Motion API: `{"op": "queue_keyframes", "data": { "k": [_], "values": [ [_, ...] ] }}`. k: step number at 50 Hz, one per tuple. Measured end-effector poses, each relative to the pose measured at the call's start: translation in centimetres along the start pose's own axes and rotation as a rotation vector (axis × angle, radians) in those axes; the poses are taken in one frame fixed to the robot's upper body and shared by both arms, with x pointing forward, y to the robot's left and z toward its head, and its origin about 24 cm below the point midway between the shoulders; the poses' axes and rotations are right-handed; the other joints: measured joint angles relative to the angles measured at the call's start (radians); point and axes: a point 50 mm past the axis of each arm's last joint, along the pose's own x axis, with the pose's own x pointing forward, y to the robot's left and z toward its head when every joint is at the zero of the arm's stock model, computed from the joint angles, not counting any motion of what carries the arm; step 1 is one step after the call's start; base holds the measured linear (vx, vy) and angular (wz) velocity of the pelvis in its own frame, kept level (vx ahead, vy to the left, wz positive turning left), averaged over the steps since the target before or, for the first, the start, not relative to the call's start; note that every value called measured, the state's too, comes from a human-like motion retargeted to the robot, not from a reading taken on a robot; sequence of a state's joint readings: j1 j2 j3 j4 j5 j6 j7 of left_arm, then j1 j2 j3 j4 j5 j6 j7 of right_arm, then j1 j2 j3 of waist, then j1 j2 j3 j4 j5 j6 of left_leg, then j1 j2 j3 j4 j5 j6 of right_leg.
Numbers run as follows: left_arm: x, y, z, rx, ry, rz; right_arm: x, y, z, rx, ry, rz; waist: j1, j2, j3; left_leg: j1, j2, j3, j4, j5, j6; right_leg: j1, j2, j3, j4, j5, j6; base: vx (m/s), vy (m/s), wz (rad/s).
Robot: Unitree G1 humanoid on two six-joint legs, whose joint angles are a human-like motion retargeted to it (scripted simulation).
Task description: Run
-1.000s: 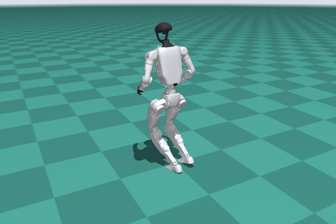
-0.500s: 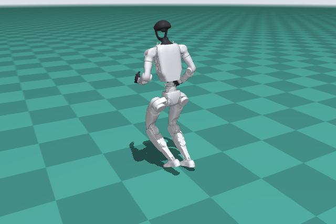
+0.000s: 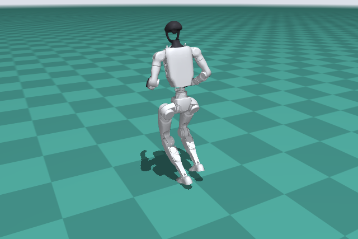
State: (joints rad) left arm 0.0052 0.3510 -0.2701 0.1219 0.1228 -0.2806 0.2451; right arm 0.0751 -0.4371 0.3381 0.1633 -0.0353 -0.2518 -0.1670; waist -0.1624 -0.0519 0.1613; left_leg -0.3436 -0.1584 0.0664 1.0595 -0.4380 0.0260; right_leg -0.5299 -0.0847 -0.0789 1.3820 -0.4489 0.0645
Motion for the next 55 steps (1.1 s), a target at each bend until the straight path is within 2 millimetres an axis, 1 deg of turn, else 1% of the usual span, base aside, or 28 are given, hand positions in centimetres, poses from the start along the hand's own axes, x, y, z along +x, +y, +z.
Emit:
{"op": "queue_keyframes", "data": {
  "k": [2, 3, 5, 6, 8, 10, 12, 13, 15, 19, 22, 23, 25, 28, 30, 32, 33, 34, 36, 38, 40, 42, 43, 47, 49, 50, 52, 55],
  "values": [
    [0.2, 0.4, 1.4, -0.028, -0.073, 0.003, -0.5, -0.3, 0.1, 0.007, -0.006, -0.009, 0.007, 0.042, -0.011, -0.010, 0.064, -0.007, 0.082, 0.090, -0.048, -0.010, 0.085, 0.000, -0.175, 0.024, 0.025, 0.02, -0.05, -0.26],
    [0.3, 0.6, 2.0, -0.040, -0.105, 0.000, -0.6, -0.6, 0.2, 0.012, -0.012, -0.019, 0.019, 0.066, -0.011, -0.016, 0.102, -0.011, 0.146, 0.115, -0.056, -0.006, 0.131, 0.000, -0.251, 0.043, 0.033, 0.00, -0.04, -0.42],
    [0.5, 1.2, 3.3, -0.061, -0.162, 0.005, -0.6, -1.4, 1.0, 0.014, -0.047, -0.050, 0.050, 0.110, -0.004, -0.026, 0.180, -0.015, 0.301, 0.134, -0.049, 0.022, 0.212, 0.001, -0.358, 0.067, 0.033, -0.01, -0.04, -0.42],
    [0.5, 1.3, 3.5, -0.071, -0.175, 0.014, -0.6, -1.8, 1.4, 0.004, -0.068, -0.066, 0.060, 0.113, -0.001, -0.030, 0.204, -0.009, 0.392, 0.118, -0.031, 0.028, 0.225, 0.005, -0.341, 0.044, 0.022, -0.02, -0.04, -0.28],
    [0.4, 1.8, 3.9, -0.084, -0.190, 0.045, -0.2, -2.8, 2.4, -0.036, -0.122, -0.108, 0.083, 0.118, 0.009, -0.042, 0.249, -0.004, 0.570, 0.063, 0.011, 0.051, 0.246, 0.008, -0.290, -0.048, -0.022, -0.01, -0.04, -0.21],
    [0.5, 2.6, 3.9, -0.087, -0.178, 0.100, 0.6, -4.3, 3.6, -0.112, -0.177, -0.165, 0.105, 0.121, 0.038, -0.066, 0.284, -0.009, 0.730, -0.022, 0.058, 0.073, 0.254, 0.005, -0.206, -0.213, -0.093, 0.00, -0.03, -0.24],
    [0.5, 3.2, 3.2, -0.074, -0.135, 0.150, 1.7, -5.6, 4.5, -0.169, -0.211, -0.236, 0.122, 0.116, 0.078, -0.112, 0.301, -0.007, 0.807, -0.090, 0.109, 0.099, 0.248, 0.008, -0.150, -0.341, -0.136, 0.00, 0.00, 0.00],
    [0.6, 3.3, 2.8, -0.076, -0.111, 0.159, 2.3, -6.0, 4.9, -0.173, -0.221, -0.270, 0.129, 0.106, 0.094, -0.144, 0.295, -0.002, 0.801, -0.104, 0.131, 0.122, 0.231, 0.009, -0.151, -0.367, -0.142, 0.05, 0.00, 0.08],
    [0.0, 3.2, 1.8, -0.083, -0.060, 0.141, 2.6, -5.8, 5.0, -0.122, -0.222, -0.289, 0.151, 0.082, 0.101, -0.191, 0.263, 0.018, 0.715, -0.100, 0.143, 0.190, 0.197, 0.014, -0.194, -0.338, -0.118, 0.09, 0.04, 0.11],
    [-2.2, 2.6, 0.3, -0.079, 0.015, 0.057, 1.3, -3.6, 3.6, 0.011, -0.163, -0.206, 0.201, 0.036, 0.060, -0.197, 0.159, 0.067, 0.340, -0.075, 0.089, 0.301, 0.127, 0.033, -0.288, -0.079, 0.014, 0.15, 0.09, 0.05],
    [-3.3, 2.3, -0.2, -0.070, 0.042, 0.018, 0.5, -2.4, 2.9, 0.025, -0.137, -0.124, 0.199, -0.027, 0.044, -0.171, 0.023, 0.092, 0.048, -0.035, 0.059, 0.339, 0.016, 0.042, -0.209, 0.069, 0.096, 0.12, 0.09, 0.38],
    [-3.4, 2.3, -0.2, -0.065, 0.042, 0.016, 0.4, -2.2, 2.9, 0.021, -0.141, -0.100, 0.193, -0.051, 0.045, -0.157, -0.025, 0.095, -0.017, -0.028, 0.066, 0.348, -0.022, 0.047, -0.152, 0.102, 0.111, 0.09, 0.08, 0.36],
    [-3.6, 2.3, 0.0, -0.046, 0.035, 0.016, 0.0, -1.6, 2.8, 0.010, -0.141, -0.066, 0.185, -0.077, 0.049, -0.152, -0.084, 0.087, -0.012, -0.084, 0.109, 0.364, -0.073, 0.053, -0.007, 0.131, 0.116, 0.07, 0.06, 0.08],
    [-3.0, 3.0, 0.4, 0.049, -0.006, 0.057, 0.1, -1.4, 2.7, -0.033, -0.134, -0.065, 0.169, -0.118, 0.079, -0.131, -0.146, 0.068, 0.103, -0.278, 0.225, 0.344, -0.148, 0.069, 0.252, 0.112, 0.101, 0.06, 0.02, -0.29],
    [-1.5, 3.8, 0.9, 0.132, -0.050, 0.109, 0.7, -1.5, 2.9, -0.058, -0.140, -0.096, 0.154, -0.128, 0.111, -0.105, -0.134, 0.049, 0.150, -0.372, 0.236, 0.278, -0.165, 0.076, 0.379, 0.082, 0.062, 0.02, -0.04, -0.43],
    [-0.1, 3.7, 1.4, 0.131, -0.077, 0.145, 1.0, -1.8, 3.4, -0.053, -0.161, -0.117, 0.130, -0.106, 0.120, -0.054, -0.128, 0.027, 0.119, -0.373, 0.235, 0.186, -0.157, 0.078, 0.405, 0.032, 0.019, 0.04, 0.07, -0.35],
    [0.2, 3.4, 1.6, 0.110, -0.082, 0.151, 0.9, -2.0, 3.7, -0.045, -0.174, -0.120, 0.113, -0.090, 0.114, -0.019, -0.131, 0.018, 0.086, -0.344, 0.235, 0.146, -0.146, 0.075, 0.378, 0.007, 0.007, 0.07, 0.10, -0.16],
    [0.3, 3.1, 1.8, 0.085, -0.084, 0.149, 0.8, -2.1, 4.0, -0.033, -0.189, -0.119, 0.093, -0.074, 0.103, 0.010, -0.121, 0.009, 0.053, -0.294, 0.207, 0.110, -0.131, 0.065, 0.322, -0.010, 0.000, 0.07, 0.06, -0.03],
    [0.1, 2.5, 2.0, 0.034, -0.093, 0.126, 0.4, -2.2, 4.5, -0.006, -0.214, -0.107, 0.054, -0.040, 0.072, 0.044, -0.079, -0.009, 0.011, -0.157, 0.118, 0.052, -0.079, 0.038, 0.151, -0.016, 0.001, 0.05, -0.04, 0.11],
    [-0.3, 1.8, 2.2, -0.001, -0.111, 0.081, 0.1, -2.0, 4.7, 0.017, -0.229, -0.091, 0.034, 0.003, 0.043, 0.035, -0.013, -0.023, 0.056, -0.015, 0.031, 0.016, 0.011, 0.027, -0.055, 0.007, 0.026, 0.01, -0.07, 0.07],
    [-0.5, 1.1, 2.6, -0.025, -0.129, 0.022, 0.0, -2.0, 5.0, 0.036, -0.239, -0.085, 0.044, 0.056, 0.030, 0.010, 0.077, -0.030, 0.191, 0.073, -0.011, 0.011, 0.118, 0.027, -0.235, 0.042, 0.046, -0.03, -0.06, -0.10],
    [-0.6, 0.9, 3.0, -0.047, -0.145, -0.007, 0.0, -2.4, 5.7, 0.042, -0.270, -0.100, 0.070, 0.091, 0.032, -0.014, 0.162, -0.024, 0.379, 0.102, -0.001, 0.035, 0.186, 0.026, -0.298, 0.042, 0.035, -0.04, -0.06, -0.07],
    [-0.9, 0.5, 3.0, -0.059, -0.140, -0.013, -0.1, -2.4, 5.9, 0.037, -0.280, -0.103, 0.082, 0.091, 0.033, -0.021, 0.193, -0.010, 0.483, 0.089, 0.020, 0.042, 0.196, 0.029, -0.268, 0.004, 0.017, -0.04, -0.06, 0.03],
    [-0.5, 1.8, 3.3, -0.068, -0.142, 0.055, 0.9, -4.5, 7.0, -0.048, -0.323, -0.188, 0.143, 0.095, 0.080, -0.119, 0.307, -0.009, 0.802, -0.052, 0.115, 0.116, 0.222, 0.024, -0.193, -0.264, -0.098, -0.01, -0.05, 0.03],
    [-0.2, 2.4, 3.3, -0.070, -0.133, 0.092, 1.6, -5.2, 7.0, -0.048, -0.314, -0.241, 0.169, 0.088, 0.107, -0.189, 0.315, 0.001, 0.794, -0.108, 0.152, 0.167, 0.207, 0.022, -0.203, -0.314, -0.108, 0.02, 0.00, 0.12],
    [-0.2, 2.5, 3.1, -0.077, -0.125, 0.100, 1.8, -5.2, 6.8, -0.026, -0.304, -0.260, 0.180, 0.080, 0.112, -0.219, 0.305, 0.016, 0.746, -0.122, 0.159, 0.200, 0.192, 0.020, -0.226, -0.305, -0.098, 0.07, 0.04, 0.24],
    [-0.9, 2.4, 2.5, -0.088, -0.099, 0.080, 1.4, -4.6, 5.8, 0.042, -0.261, -0.257, 0.203, 0.060, 0.100, -0.225, 0.257, 0.056, 0.552, -0.138, 0.141, 0.267, 0.154, 0.022, -0.279, -0.212, -0.043, 0.10, 0.08, 0.17],
    [-2.1, 1.7, 1.6, -0.099, -0.056, 0.026, 0.4, -3.5, 4.4, 0.085, -0.207, -0.218, 0.216, 0.020, 0.079, -0.185, 0.126, 0.099, 0.192, -0.130, 0.087, 0.323, 0.062, 0.031, -0.262, -0.059, 0.049, 0.11, 0.10, 0.25]
  ]
}}
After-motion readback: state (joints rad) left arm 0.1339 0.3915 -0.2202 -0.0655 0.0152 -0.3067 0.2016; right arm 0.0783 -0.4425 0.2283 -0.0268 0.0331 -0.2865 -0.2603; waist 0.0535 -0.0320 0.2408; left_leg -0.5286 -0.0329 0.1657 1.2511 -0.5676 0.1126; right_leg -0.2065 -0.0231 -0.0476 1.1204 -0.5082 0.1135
